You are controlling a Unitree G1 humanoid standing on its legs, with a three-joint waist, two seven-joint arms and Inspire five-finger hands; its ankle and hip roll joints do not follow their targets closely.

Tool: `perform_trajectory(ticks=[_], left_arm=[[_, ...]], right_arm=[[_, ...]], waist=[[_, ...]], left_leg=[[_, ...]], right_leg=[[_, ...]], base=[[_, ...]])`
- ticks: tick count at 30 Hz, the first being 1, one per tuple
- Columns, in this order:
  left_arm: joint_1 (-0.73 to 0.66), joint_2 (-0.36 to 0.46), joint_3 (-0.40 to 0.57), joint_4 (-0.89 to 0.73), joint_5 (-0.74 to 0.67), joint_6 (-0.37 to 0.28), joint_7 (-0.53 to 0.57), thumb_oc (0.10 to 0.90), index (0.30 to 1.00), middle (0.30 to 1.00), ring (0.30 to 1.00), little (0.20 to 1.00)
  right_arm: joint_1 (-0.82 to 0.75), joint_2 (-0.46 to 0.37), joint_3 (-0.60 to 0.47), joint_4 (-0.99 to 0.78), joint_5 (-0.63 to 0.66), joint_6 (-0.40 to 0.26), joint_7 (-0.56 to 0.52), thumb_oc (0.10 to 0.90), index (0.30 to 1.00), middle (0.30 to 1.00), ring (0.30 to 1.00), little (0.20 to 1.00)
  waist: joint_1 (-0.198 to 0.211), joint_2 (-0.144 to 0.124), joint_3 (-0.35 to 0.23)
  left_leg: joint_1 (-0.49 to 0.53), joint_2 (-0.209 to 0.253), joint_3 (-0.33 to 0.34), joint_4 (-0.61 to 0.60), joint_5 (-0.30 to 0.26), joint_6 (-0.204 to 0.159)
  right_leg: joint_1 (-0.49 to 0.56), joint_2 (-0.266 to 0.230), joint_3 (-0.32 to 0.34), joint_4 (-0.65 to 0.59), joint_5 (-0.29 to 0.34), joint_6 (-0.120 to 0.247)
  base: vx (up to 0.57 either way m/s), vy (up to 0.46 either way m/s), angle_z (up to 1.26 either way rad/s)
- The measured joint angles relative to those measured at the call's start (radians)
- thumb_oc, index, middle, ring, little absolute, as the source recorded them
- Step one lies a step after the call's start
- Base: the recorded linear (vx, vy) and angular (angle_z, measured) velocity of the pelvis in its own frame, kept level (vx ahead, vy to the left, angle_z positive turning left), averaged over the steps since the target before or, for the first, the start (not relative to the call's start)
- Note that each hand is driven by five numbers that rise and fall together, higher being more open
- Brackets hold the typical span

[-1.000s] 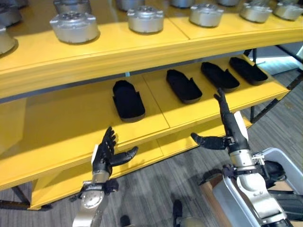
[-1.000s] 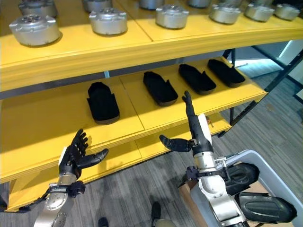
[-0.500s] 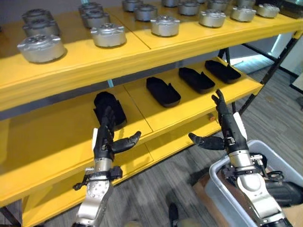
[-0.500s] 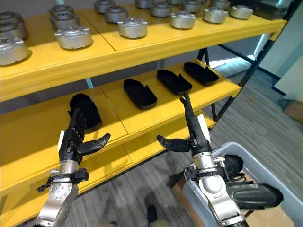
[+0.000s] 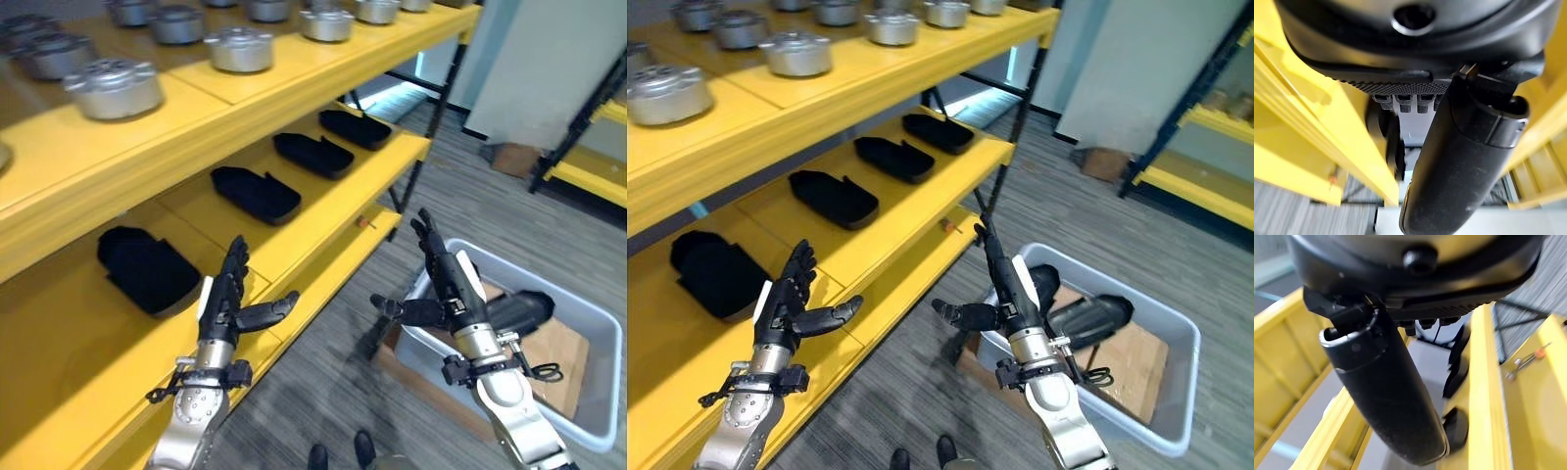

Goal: Move parts from the plastic box to the shelf.

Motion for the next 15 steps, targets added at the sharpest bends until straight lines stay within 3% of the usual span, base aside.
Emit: perform_trajectory(ticks=[2,3,4,5,6,7,8,10,11,12,13,14,15], left_arm=[[-0.007,0.001,-0.007,0.002,0.0,0.001,-0.012,0.9,1.0,1.0,1.0,1.0],[-0.006,0.004,-0.006,-0.006,0.0,-0.001,-0.01,0.9,1.0,1.0,1.0,1.0],[-0.001,0.007,-0.005,-0.012,0.0,-0.006,-0.003,0.9,1.0,1.0,1.0,1.0],[-0.005,0.012,-0.008,-0.008,0.0,-0.002,-0.003,0.9,1.0,1.0,1.0,1.0],[0.0,0.015,-0.021,-0.005,0.0,0.0,-0.014,0.9,1.0,1.0,1.0,1.0],[-0.001,0.021,-0.017,-0.002,0.0,0.0,-0.013,0.9,1.0,1.0,1.0,1.0],[-0.001,0.028,-0.007,0.0,0.0,0.0,-0.012,0.9,1.0,1.0,1.0,1.0],[0.008,0.026,0.015,0.0,0.0,0.0,-0.005,0.9,1.0,1.0,1.0,1.0],[0.028,0.027,0.038,-0.005,0.0,0.0,-0.009,0.9,1.0,1.0,1.0,1.0],[0.038,0.02,0.052,-0.008,0.0,-0.001,-0.008,0.9,1.0,1.0,1.0,1.0],[0.055,-0.019,0.06,-0.002,-0.003,0.004,-0.003,0.9,1.0,1.0,1.0,1.0],[0.085,-0.019,0.061,-0.018,-0.003,0.004,-0.006,0.9,1.0,1.0,1.0,1.0],[0.086,-0.021,0.057,-0.016,-0.003,0.007,-0.012,0.9,1.0,1.0,1.0,1.0]], right_arm=[[-0.005,0.003,0.006,0.0,-0.001,0.0,-0.003,0.9,1.0,1.0,1.0,1.0],[-0.021,0.006,0.014,0.01,-0.002,0.001,-0.011,0.9,1.0,1.0,1.0,1.0],[-0.066,0.009,0.039,0.032,-0.002,0.002,-0.019,0.9,1.0,1.0,1.0,1.0],[-0.11,0.011,0.055,0.047,-0.003,0.007,-0.017,0.9,1.0,1.0,1.0,1.0],[-0.114,0.007,0.065,0.039,-0.004,0.008,-0.015,0.9,1.0,1.0,1.0,1.0],[-0.114,0.007,0.073,0.04,-0.007,0.012,-0.016,0.9,1.0,1.0,1.0,1.0],[-0.12,0.008,0.077,0.041,-0.024,0.015,-0.016,0.9,1.0,1.0,1.0,1.0],[-0.115,0.008,0.078,0.041,-0.042,0.017,-0.015,0.9,1.0,1.0,1.0,1.0],[-0.091,0.01,0.079,0.041,-0.042,0.019,-0.014,0.9,1.0,1.0,1.0,1.0],[-0.081,0.005,0.08,0.042,-0.042,0.02,-0.013,0.9,1.0,1.0,1.0,1.0],[-0.077,-0.012,0.076,0.056,-0.043,0.024,-0.012,0.9,1.0,1.0,1.0,1.0],[-0.071,-0.02,0.057,0.056,-0.043,0.031,-0.014,0.9,1.0,1.0,1.0,1.0],[-0.071,-0.022,0.043,0.057,-0.042,0.031,-0.014,0.9,1.0,1.0,1.0,1.0]], waist=[[-0.005,0.002,0.001],[0.004,0.003,0.005],[0.036,0.015,0.012],[0.058,0.035,0.03],[0.047,0.047,0.037],[0.043,0.042,0.037],[0.055,0.035,0.041],[0.066,0.017,0.044],[0.083,-0.021,0.044],[0.078,-0.045,0.044],[0.073,-0.021,0.037],[0.08,-0.017,0.03],[0.069,-0.014,0.029]], left_leg=[[-0.005,0.004,0.037,0.006,-0.014,-0.006],[-0.026,0.024,0.09,0.023,-0.012,0.008],[-0.028,0.046,0.16,0.017,-0.017,0.026],[-0.034,0.069,0.196,0.031,-0.031,0.017],[-0.025,0.071,0.199,0.036,-0.048,-0.002],[-0.023,0.081,0.218,0.046,-0.048,-0.017],[-0.025,0.083,0.234,0.061,-0.055,-0.024],[-0.018,0.09,0.251,0.064,-0.062,-0.051],[0.012,0.099,0.247,0.041,-0.052,-0.092],[0.023,0.104,0.234,0.038,-0.055,-0.118],[0.024,0.147,0.215,0.031,-0.063,-0.157],[0.021,0.208,0.201,0.027,-0.034,-0.168],[0.02,0.242,0.185,0.022,-0.024,-0.183]], right_leg=[[-0.025,0.003,0.009,0.009,0.003,-0.002],[-0.051,-0.017,-0.068,0.004,0.011,-0.01],[-0.097,-0.049,-0.232,0.047,-0.022,-0.04],[-0.134,-0.112,-0.377,0.079,-0.02,-0.036],[-0.106,-0.234,-0.434,0.059,0.002,-0.003],[-0.094,-0.289,-0.39,0.047,0.022,0.027],[-0.093,-0.335,-0.4,0.035,0.042,0.058],[-0.043,-0.403,-0.474,-0.033,0.086,0.075],[0.029,-0.368,-0.532,-0.071,0.098,0.077],[0.074,-0.334,-0.517,-0.105,0.108,0.08],[0.083,-0.287,-0.525,-0.114,0.107,0.085],[0.086,-0.209,-0.518,-0.131,0.102,0.034],[0.089,-0.172,-0.527,-0.137,0.095,0.015]], base=[[-0.14,0.012,-0.84],[-0.02,-0.044,-0.92],[0.01,-0.036,-1.48],[0.04,-0.121,-1.48],[0.07,-0.153,-0.84],[0.08,-0.215,-0.42],[0.06,-0.157,-0.42],[0.18,-0.306,-0.35],[0.32,-0.489,-0.03],[0.27,-0.398,0.04],[0.2,-0.45,-0.09],[0.14,-0.343,-0.22],[0.17,-0.436,-0.12]])
